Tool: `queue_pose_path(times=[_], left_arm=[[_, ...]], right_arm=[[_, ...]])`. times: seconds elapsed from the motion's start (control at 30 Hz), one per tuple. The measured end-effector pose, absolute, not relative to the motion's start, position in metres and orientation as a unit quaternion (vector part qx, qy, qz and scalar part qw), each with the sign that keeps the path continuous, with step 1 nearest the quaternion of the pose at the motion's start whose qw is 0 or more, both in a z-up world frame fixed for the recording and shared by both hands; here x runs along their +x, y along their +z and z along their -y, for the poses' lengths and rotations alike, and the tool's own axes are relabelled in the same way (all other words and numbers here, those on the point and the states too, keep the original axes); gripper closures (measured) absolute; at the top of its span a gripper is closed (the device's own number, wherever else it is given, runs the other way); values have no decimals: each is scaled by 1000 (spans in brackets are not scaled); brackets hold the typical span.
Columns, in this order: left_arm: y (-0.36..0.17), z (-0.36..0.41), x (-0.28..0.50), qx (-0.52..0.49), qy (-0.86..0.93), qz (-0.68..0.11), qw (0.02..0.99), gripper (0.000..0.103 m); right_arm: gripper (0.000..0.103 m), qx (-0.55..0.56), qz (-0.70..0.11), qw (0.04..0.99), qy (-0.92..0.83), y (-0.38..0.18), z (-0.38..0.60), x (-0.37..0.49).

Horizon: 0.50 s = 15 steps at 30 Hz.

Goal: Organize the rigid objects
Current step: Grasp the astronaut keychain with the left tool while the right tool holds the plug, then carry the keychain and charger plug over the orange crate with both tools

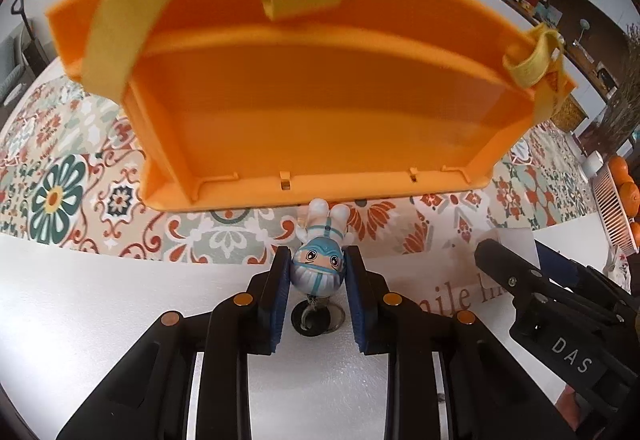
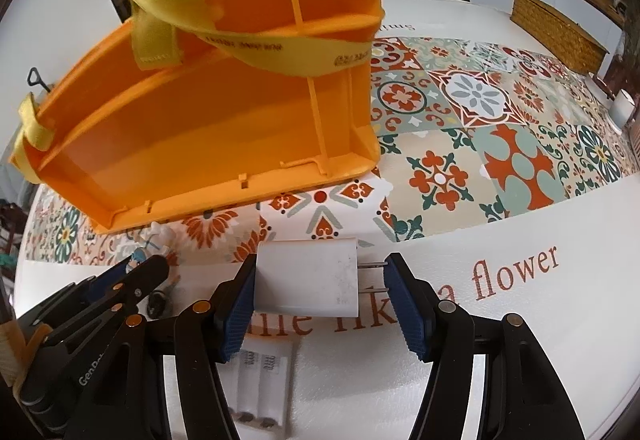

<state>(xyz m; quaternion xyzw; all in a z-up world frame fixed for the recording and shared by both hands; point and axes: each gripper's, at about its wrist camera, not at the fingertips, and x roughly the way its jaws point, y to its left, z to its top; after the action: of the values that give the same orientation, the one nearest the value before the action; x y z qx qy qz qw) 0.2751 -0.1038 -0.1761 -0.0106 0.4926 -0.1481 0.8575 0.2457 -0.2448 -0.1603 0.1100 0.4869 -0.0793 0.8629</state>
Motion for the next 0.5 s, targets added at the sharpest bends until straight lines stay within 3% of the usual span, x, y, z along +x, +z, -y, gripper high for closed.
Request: queue_pose_path(times=[0.5], left_arm=[[-136,68,252,-20,-146,-476,867,76]], right_arm=[[41,96,-471,876,-45,-117,232,235]])
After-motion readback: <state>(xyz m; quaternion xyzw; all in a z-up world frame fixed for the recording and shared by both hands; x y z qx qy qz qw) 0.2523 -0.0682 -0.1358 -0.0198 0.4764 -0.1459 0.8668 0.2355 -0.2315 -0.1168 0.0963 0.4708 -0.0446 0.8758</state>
